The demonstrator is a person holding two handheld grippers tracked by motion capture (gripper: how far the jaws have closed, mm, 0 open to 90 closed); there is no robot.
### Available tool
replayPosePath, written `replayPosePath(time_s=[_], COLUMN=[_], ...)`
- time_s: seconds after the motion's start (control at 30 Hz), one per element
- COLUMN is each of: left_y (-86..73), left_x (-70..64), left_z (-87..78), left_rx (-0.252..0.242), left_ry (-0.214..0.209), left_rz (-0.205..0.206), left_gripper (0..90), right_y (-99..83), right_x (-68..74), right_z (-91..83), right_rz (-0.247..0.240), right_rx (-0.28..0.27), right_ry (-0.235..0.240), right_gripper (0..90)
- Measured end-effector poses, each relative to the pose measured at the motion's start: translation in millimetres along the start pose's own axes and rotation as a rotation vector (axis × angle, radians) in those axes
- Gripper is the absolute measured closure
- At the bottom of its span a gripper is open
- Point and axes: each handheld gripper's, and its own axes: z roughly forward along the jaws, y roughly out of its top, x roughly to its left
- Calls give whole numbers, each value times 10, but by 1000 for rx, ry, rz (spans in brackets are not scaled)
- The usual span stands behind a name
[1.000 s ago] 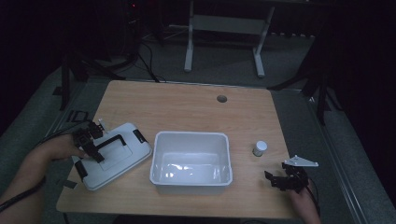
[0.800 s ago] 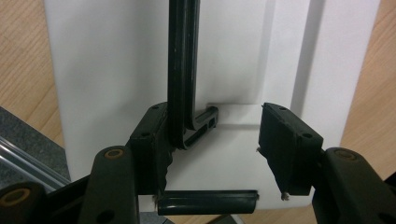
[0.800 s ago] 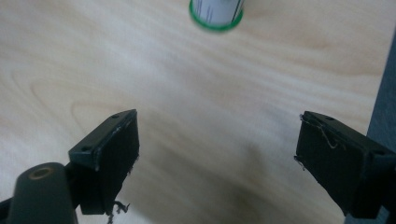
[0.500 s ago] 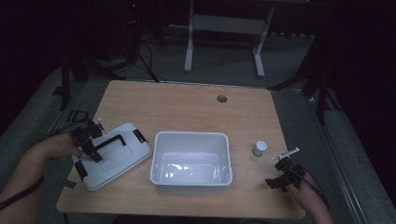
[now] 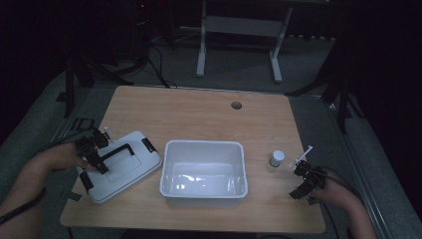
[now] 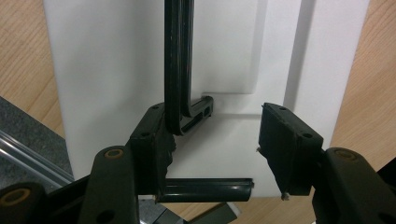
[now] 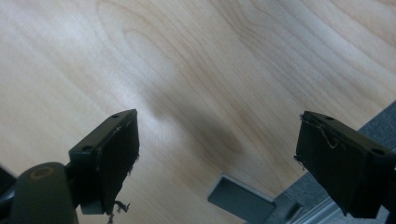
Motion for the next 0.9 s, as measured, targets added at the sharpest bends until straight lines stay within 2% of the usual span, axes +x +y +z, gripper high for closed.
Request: replayPosePath(time_s=[0.03,0.1,0.13,0.23,0.3,0.33,0.4,0.53,0.57,0.67,0.8,0.9], left_y=[1,3,3,6,7,8,6,2,2,2,2,-3], left_x=[-1,-1,-2,-1,-3,-4,-9,-7,-7,-8,-6,-7], left_z=[-2,-4,-5,-7,-5,-5,-4,0,1,9,23,27], left_rx=[1,3,5,8,11,10,9,10,11,9,14,17], left_ry=[-1,-3,-3,-5,-4,-5,-3,-4,-6,-3,-10,-13], left_rz=[0,0,1,-1,-1,0,1,1,-1,2,2,1], left_gripper=[440,440,440,440,440,440,440,440,439,439,428,429], right_y=[19,40,50,89,124,147,192,270,296,378,508,605], right_x=[-23,-30,-39,-71,-93,-107,-138,-149,-155,-181,-257,-292], right_z=[-13,-39,-50,-78,-93,-102,-117,-115,-118,-152,-189,-215], right_rz=[-31,-96,-125,-193,-199,-195,-191,-268,-286,-318,-341,-346], right_rx=[11,4,4,7,9,8,11,28,28,17,10,-3], right_ry=[15,3,12,30,37,25,39,-16,-39,-47,-83,-79], right_gripper=[131,149,149,148,122,122,122,136,144,182,247,291])
